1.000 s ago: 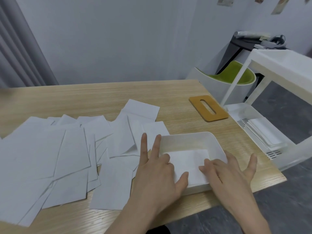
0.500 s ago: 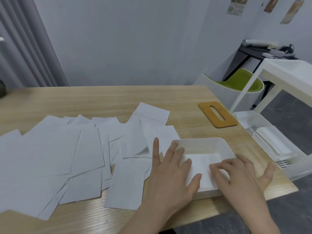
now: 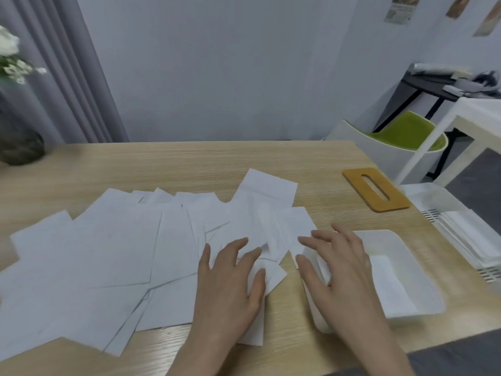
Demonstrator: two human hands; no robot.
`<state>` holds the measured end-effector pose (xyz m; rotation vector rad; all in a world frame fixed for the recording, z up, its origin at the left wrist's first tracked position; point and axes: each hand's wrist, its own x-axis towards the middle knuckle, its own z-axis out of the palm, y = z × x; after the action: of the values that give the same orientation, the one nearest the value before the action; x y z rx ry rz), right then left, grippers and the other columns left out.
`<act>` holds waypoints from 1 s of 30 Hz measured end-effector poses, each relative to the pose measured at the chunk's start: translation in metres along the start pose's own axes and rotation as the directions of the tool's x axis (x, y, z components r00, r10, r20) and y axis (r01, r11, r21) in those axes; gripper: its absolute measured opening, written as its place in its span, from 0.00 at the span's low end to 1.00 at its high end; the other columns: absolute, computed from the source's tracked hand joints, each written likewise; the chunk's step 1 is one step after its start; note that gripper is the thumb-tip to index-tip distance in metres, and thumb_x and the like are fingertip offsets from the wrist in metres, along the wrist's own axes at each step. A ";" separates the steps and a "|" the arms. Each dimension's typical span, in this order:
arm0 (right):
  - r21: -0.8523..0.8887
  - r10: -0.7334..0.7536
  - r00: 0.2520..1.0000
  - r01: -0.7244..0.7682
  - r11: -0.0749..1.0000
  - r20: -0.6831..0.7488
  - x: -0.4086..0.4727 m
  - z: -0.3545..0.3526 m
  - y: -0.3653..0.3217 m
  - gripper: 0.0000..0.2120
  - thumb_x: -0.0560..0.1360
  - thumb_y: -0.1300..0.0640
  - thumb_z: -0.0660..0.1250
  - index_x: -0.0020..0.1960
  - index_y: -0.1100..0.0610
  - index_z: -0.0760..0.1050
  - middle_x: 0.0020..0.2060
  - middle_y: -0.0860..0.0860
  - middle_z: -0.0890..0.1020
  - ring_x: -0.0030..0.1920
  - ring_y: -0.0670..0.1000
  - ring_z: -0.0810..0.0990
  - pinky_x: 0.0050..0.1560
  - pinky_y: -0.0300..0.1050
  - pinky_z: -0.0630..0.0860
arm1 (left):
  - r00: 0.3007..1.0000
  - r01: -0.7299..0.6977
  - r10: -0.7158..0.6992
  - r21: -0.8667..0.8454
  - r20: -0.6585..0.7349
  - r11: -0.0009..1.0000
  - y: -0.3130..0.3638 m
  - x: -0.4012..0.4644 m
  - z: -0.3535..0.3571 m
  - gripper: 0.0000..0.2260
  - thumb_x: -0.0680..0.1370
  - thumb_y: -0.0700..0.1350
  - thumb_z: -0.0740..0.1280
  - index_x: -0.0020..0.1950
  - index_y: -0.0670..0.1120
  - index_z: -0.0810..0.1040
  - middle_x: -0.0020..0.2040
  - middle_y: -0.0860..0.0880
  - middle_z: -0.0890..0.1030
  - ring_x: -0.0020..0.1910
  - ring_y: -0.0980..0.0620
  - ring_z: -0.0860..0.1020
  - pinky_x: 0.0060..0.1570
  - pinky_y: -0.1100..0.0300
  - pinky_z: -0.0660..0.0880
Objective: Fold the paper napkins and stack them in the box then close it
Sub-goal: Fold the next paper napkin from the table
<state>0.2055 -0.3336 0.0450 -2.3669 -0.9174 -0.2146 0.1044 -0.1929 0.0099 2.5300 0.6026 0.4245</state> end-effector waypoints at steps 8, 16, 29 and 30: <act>0.021 -0.052 0.981 0.049 0.999 0.188 0.011 0.036 -0.027 0.18 0.78 0.44 0.60 0.67 0.43 0.70 0.69 0.41 0.65 0.74 0.38 0.44 0.68 0.35 0.47 | 0.994 0.107 -0.109 0.069 0.025 0.992 -0.039 -0.003 -0.017 0.20 0.82 0.57 0.49 0.71 0.60 0.70 0.73 0.60 0.65 0.72 0.65 0.61 0.75 0.56 0.36; -0.021 0.110 0.920 -0.110 0.994 0.377 0.023 0.065 -0.028 0.24 0.79 0.42 0.57 0.74 0.42 0.59 0.77 0.47 0.51 0.76 0.44 0.43 0.72 0.42 0.47 | 0.989 0.107 -0.118 0.120 0.092 0.987 -0.063 -0.007 -0.013 0.19 0.82 0.55 0.51 0.73 0.58 0.65 0.77 0.58 0.58 0.78 0.59 0.49 0.73 0.54 0.34; -0.123 0.133 0.910 -0.091 0.988 0.393 0.025 0.073 -0.026 0.28 0.79 0.41 0.55 0.76 0.46 0.53 0.75 0.39 0.53 0.74 0.41 0.46 0.70 0.42 0.44 | 0.980 0.117 -0.137 0.139 0.147 0.983 -0.073 -0.004 0.000 0.18 0.83 0.55 0.51 0.72 0.59 0.63 0.77 0.59 0.55 0.78 0.59 0.43 0.73 0.52 0.32; -0.123 0.130 0.913 -0.089 0.988 0.386 0.024 0.072 -0.026 0.28 0.79 0.41 0.55 0.76 0.46 0.53 0.75 0.39 0.53 0.74 0.41 0.46 0.70 0.42 0.44 | 0.981 0.119 -0.135 0.119 0.138 0.986 -0.072 -0.004 0.000 0.17 0.83 0.54 0.51 0.72 0.59 0.63 0.77 0.59 0.56 0.77 0.59 0.44 0.73 0.54 0.32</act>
<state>0.2024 -0.2633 0.0071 -2.6010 -0.9664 0.2780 0.0771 -0.1384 -0.0291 2.5797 0.7446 0.1620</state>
